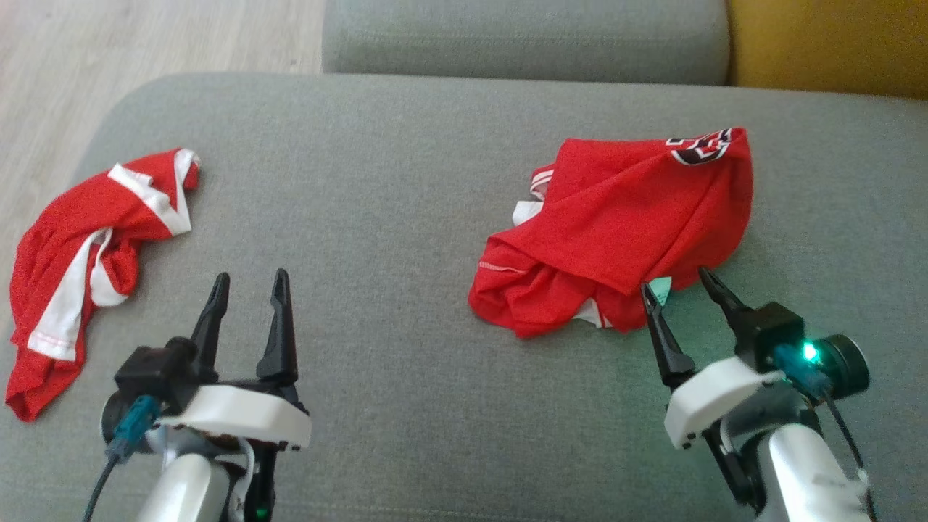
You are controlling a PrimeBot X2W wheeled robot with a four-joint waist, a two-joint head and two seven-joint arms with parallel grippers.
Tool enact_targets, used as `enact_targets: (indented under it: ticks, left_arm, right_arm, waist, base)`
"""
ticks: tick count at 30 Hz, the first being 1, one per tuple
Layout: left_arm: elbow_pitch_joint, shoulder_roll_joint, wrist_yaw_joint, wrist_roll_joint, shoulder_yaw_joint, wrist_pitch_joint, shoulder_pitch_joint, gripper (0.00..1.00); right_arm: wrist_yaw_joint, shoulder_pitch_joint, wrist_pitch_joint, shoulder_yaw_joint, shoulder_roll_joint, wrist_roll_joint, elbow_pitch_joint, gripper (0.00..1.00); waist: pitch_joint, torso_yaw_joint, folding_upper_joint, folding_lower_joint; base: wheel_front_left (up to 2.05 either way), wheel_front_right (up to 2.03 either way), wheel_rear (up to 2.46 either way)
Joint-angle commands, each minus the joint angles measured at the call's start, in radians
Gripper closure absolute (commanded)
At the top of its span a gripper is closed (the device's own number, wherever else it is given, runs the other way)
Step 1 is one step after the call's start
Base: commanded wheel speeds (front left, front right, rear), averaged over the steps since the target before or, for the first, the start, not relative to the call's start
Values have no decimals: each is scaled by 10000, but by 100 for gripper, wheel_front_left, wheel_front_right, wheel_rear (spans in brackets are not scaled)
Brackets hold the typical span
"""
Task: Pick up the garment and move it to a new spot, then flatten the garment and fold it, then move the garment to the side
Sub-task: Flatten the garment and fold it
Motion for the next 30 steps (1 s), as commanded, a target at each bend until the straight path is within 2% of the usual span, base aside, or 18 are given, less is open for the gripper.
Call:
enact_targets:
  ticks: [1, 11, 19, 20, 21, 22, 30]
  left_arm:
    - [-303, 58, -66, 91, 372, -119, -563, 0]
    - [48, -566, -605, 157, 322, -121, -851, 0]
    - [249, -943, -910, 380, 387, -121, -1113, 0]
    - [280, -979, -934, 405, 404, -121, -1108, 0]
    - [312, -1015, -954, 427, 425, -121, -1100, 0]
    - [347, -1048, -970, 448, 450, -121, -1089, 0]
    - [522, -1278, -1102, 611, 594, -122, -931, 0]
  right_arm:
    - [67, -633, 90, 227, -49, -123, -140, 0]
    - [67, -1801, 276, 232, -49, -838, 2076, 0]
    - [67, -2496, -426, -119, -49, -798, 3232, 0]
    - [67, -2550, -553, -192, -49, -733, 3265, 43]
    - [67, -2595, -671, -240, -49, -686, 3284, 93]
    - [67, -2628, -784, -263, -49, -656, 3295, 100]
    - [67, -2779, -1514, -313, -49, -621, 2665, 100]
  waist:
    - [177, 83, -1, 0]
    - [941, 525, -1, 0]
    - [1238, 829, -1, 0]
    - [1236, 838, -1, 0]
    - [1224, 841, -1, 0]
    - [1187, 833, -1, 0]
    - [488, 621, -1, 0]
  base:
    - [0, 0, 0]
    - [0, 0, 0]
    - [0, 0, 0]
    - [0, 0, 0]
    - [0, 0, 0]
    - [0, 0, 0]
    - [0, 0, 0]
